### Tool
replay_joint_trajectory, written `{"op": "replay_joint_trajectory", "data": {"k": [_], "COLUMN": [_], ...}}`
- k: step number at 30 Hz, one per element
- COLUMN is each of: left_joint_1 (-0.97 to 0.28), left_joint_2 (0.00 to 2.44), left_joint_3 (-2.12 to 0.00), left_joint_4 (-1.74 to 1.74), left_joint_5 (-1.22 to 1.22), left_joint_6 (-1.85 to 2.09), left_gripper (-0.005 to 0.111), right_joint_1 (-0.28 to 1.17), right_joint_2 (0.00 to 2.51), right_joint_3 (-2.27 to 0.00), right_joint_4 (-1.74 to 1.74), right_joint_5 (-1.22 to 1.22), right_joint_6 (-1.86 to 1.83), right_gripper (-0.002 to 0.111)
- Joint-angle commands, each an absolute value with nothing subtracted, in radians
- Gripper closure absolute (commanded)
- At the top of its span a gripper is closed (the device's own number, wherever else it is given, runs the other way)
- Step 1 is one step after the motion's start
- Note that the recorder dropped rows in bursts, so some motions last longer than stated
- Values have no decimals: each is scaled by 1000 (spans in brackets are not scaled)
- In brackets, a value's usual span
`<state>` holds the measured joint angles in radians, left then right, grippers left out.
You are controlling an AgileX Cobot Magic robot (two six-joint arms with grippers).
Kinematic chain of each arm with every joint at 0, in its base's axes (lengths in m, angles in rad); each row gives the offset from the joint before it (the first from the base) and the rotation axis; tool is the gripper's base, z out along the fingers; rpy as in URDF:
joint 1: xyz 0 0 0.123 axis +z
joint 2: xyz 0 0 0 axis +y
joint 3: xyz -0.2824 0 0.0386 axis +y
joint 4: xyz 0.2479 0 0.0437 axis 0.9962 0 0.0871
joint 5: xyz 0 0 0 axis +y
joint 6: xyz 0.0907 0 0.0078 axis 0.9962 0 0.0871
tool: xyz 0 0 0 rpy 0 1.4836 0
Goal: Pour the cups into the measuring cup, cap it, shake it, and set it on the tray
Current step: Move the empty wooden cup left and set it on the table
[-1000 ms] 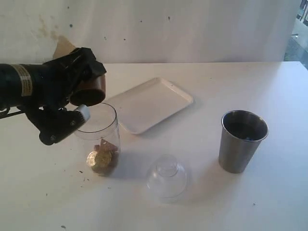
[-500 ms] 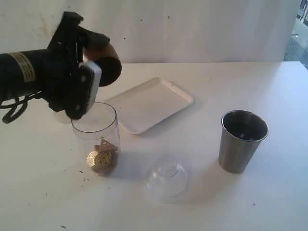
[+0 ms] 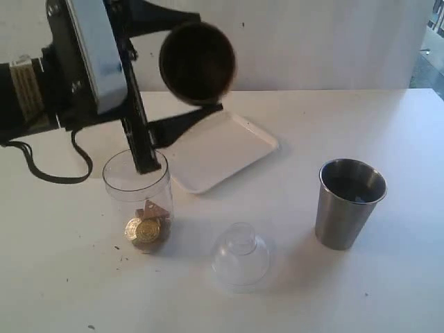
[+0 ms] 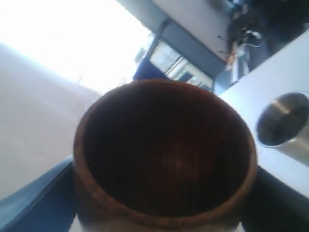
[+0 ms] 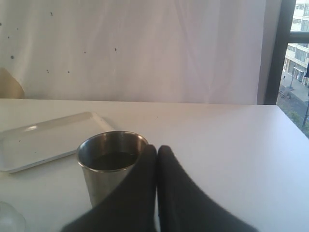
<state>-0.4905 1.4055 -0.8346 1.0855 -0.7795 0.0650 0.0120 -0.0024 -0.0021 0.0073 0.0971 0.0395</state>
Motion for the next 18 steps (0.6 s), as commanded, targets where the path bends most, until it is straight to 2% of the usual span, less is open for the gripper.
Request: {"op": "replay_joint_trajectory", "data": {"k": [1, 9, 12, 15, 18], "left_joint_1": [-491, -491, -486, -426, -344], "left_joint_2": [1396, 1396, 1396, 1410, 1424], "left_joint_3": [-839, -839, -846, -891, -945], "left_joint_4": [1233, 1059, 596, 67, -14], "left_joint_5": [-837, -698, -580, -430, -265], "left_joint_6": [46, 34, -158, -160, -195], "left_gripper": [107, 107, 107, 107, 107], "right_joint_1": [20, 20, 20, 20, 20], "right_joint_2": [0, 0, 0, 0, 0], "right_joint_3": [0, 0, 0, 0, 0], "right_joint_4": [8, 8, 8, 8, 8], "right_joint_5": [84, 83, 83, 83, 83], "right_joint_6": [39, 39, 39, 39, 39], "right_gripper": [108, 108, 108, 108, 108]}}
